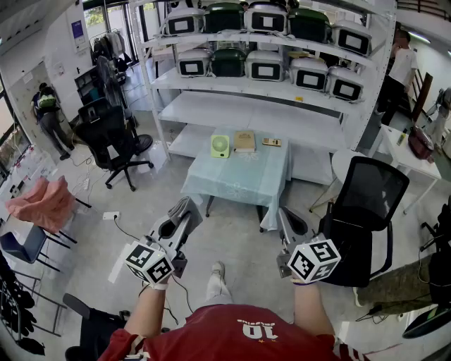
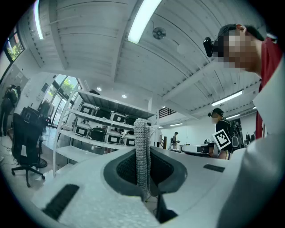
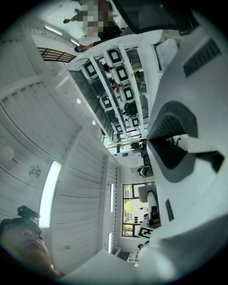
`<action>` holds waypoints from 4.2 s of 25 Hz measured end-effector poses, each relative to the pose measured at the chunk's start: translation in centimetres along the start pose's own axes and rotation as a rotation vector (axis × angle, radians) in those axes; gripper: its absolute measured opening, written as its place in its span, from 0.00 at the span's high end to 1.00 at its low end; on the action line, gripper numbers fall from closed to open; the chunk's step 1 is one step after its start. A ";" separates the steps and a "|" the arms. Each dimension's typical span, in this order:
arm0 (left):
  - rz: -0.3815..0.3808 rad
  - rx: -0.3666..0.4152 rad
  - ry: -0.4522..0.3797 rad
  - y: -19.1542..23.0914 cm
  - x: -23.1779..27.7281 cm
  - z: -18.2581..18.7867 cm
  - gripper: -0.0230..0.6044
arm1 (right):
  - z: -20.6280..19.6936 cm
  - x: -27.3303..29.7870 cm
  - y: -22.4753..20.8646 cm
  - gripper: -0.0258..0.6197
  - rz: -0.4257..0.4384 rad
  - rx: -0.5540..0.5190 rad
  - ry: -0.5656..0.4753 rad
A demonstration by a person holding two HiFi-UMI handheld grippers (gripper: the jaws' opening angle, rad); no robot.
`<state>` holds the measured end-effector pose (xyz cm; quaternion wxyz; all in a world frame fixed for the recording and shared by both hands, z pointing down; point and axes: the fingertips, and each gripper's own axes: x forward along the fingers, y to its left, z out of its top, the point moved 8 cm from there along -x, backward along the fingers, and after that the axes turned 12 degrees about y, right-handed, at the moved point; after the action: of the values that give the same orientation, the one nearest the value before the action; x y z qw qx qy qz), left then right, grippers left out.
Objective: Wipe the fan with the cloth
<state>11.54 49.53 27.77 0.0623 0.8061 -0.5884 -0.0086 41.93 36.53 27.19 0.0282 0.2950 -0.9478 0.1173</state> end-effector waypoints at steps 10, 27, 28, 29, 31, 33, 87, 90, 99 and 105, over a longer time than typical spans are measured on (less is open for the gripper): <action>0.001 -0.002 -0.016 1.5 0.5 0.6 0.92 | 0.7 0.6 0.5 0.96 -0.009 -0.009 0.009; -0.027 0.007 -0.009 2.2 5.0 2.7 0.92 | 3.6 3.0 -2.4 0.95 0.021 0.030 -0.049; -0.023 0.006 -0.007 2.2 5.0 2.8 0.92 | 3.6 3.3 -2.5 0.95 0.025 0.034 -0.047; -0.020 0.004 -0.005 2.1 5.0 2.8 0.92 | 3.6 3.5 -2.6 0.95 0.030 0.038 -0.043; -0.015 0.003 0.005 2.2 5.1 2.6 0.92 | 3.2 4.0 -2.9 0.95 0.039 0.050 -0.035; -0.011 0.000 0.017 2.8 5.6 2.0 0.92 | 2.9 4.7 -3.4 0.95 0.044 0.059 -0.024; -0.117 -0.068 0.143 42.9 26.4 1.6 0.92 | 6.6 49.8 -10.6 0.95 -0.048 -0.051 0.172; -0.097 -0.071 0.138 43.2 26.4 1.4 0.92 | 6.5 51.1 -10.8 0.95 -0.022 -0.050 0.170; -0.076 -0.057 0.156 44.5 29.5 1.3 0.92 | 7.2 54.6 -13.1 0.95 0.037 -0.040 0.134; -0.096 -0.043 0.156 45.3 33.3 1.8 0.92 | 7.5 57.2 -15.9 0.95 0.064 -0.052 0.135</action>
<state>-21.25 4.14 32.96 0.1247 0.8301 -0.5421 0.0385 3.93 -9.56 30.14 0.0962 0.2551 -0.9555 0.1130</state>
